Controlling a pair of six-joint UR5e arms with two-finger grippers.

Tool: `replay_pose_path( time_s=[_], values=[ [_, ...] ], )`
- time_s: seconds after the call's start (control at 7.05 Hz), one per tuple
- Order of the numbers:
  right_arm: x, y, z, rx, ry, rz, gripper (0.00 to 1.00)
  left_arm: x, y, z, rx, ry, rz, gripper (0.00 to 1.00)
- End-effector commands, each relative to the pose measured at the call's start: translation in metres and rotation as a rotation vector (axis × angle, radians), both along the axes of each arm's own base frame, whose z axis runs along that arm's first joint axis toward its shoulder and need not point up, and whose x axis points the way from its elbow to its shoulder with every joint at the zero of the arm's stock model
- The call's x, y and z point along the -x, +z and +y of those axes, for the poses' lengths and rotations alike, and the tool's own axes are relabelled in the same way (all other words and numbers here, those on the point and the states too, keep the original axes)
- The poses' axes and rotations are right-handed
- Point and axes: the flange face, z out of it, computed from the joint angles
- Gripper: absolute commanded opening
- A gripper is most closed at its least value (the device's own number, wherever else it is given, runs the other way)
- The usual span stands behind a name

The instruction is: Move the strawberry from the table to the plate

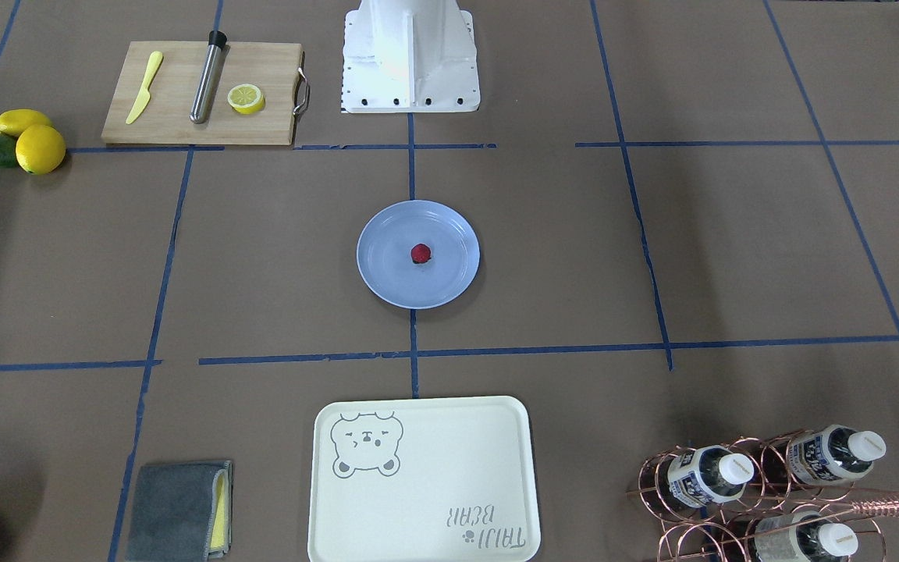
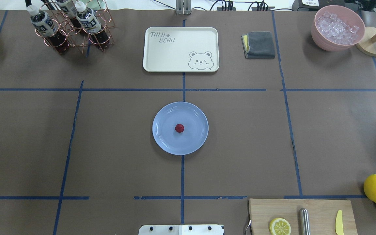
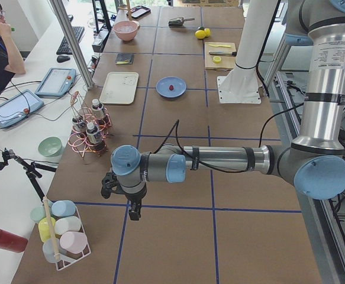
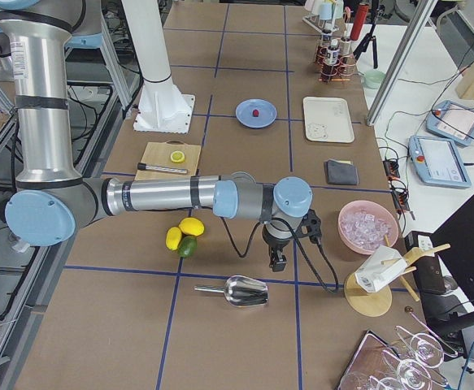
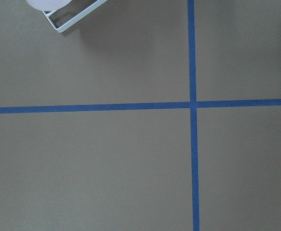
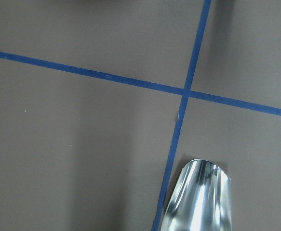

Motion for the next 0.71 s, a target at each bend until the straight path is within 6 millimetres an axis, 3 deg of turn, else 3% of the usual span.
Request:
replay_pose_path(
  time_s=[0.0, 0.57],
  values=[
    [-0.003, 0.04, 0.013, -0.02, 0.01, -0.002, 1.0, -0.001, -0.003, -0.001, -0.006, 0.001, 0.0, 1.0],
    [-0.012, 0.021, 0.01, 0.01, 0.1, -0.002, 1.0, -0.001, -0.002, 0.0, -0.006, 0.002, 0.0, 1.0]
  ],
)
